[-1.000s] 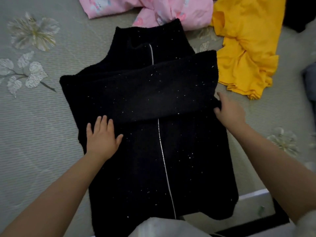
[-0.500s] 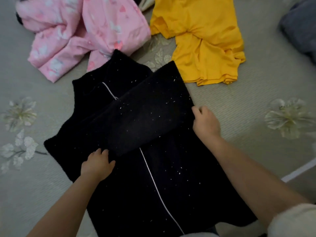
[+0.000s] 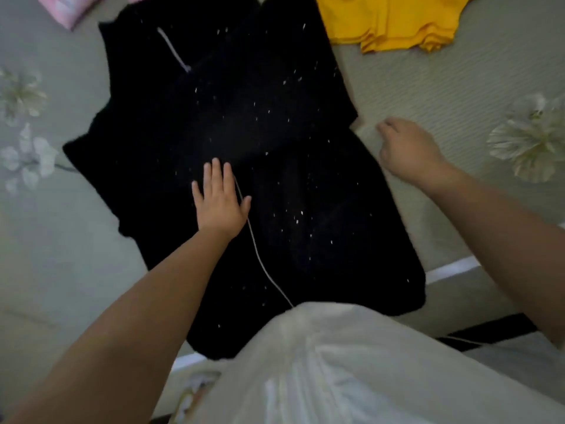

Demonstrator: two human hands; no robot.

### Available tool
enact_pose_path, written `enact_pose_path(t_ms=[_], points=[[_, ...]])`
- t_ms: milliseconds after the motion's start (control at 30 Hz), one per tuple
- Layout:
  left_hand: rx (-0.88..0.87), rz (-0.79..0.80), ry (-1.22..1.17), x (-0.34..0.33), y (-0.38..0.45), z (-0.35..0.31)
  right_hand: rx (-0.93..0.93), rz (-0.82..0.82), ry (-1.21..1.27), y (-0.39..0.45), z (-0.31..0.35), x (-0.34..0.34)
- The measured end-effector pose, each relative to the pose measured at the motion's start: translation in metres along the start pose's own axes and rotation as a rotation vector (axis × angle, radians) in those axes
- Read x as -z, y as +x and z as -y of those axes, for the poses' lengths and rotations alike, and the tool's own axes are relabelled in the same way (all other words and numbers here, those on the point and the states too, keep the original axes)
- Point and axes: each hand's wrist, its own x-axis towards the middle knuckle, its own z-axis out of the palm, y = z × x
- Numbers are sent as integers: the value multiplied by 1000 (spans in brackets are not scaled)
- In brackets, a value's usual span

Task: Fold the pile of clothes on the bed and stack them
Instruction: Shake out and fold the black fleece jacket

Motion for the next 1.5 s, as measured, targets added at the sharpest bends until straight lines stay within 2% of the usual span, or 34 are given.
enact_pose_path(t_ms=[100,233,333,400,433,567,667,733,900,1133,1233,1300,1333,1400,1500], points=[[-68,25,-102,-41,-63,-12,100,-36,69,-62,3,-17],[-85,98,-212,-94,-145,-26,87,-33,36,-154,9,-58],[-80,172,-147,-123,-180,-34,-121,121,-4,-197,11,-80],[-82,190,-95,-138,-197,-37,-242,142,-16,-219,13,-93],[-81,181,-94,-143,-203,-38,-241,136,-23,-226,17,-96],[-99,164,-146,-141,-230,-37,-46,138,33,-253,51,-92],[-97,179,-184,-139,-251,-34,-9,168,-28,-269,70,-74],[-81,177,-229,-142,-262,-33,4,113,-38,-277,72,-58],[-84,169,-330,-152,-284,-54,-274,-17,395,-283,75,4],[93,111,-428,-161,-285,-99,-507,49,834,-266,85,47],[174,29,-534,-159,-270,-104,-536,96,874,-256,81,48],[208,-41,-594,-159,-262,-102,-489,81,739,-249,76,42],[214,-50,-594,-158,-259,-99,-422,61,551,-248,74,39],[193,-39,-533,-153,-256,-91,-159,59,109,-248,69,31],[115,-25,-439,-129,-255,-83,329,242,-312,-260,70,11]])
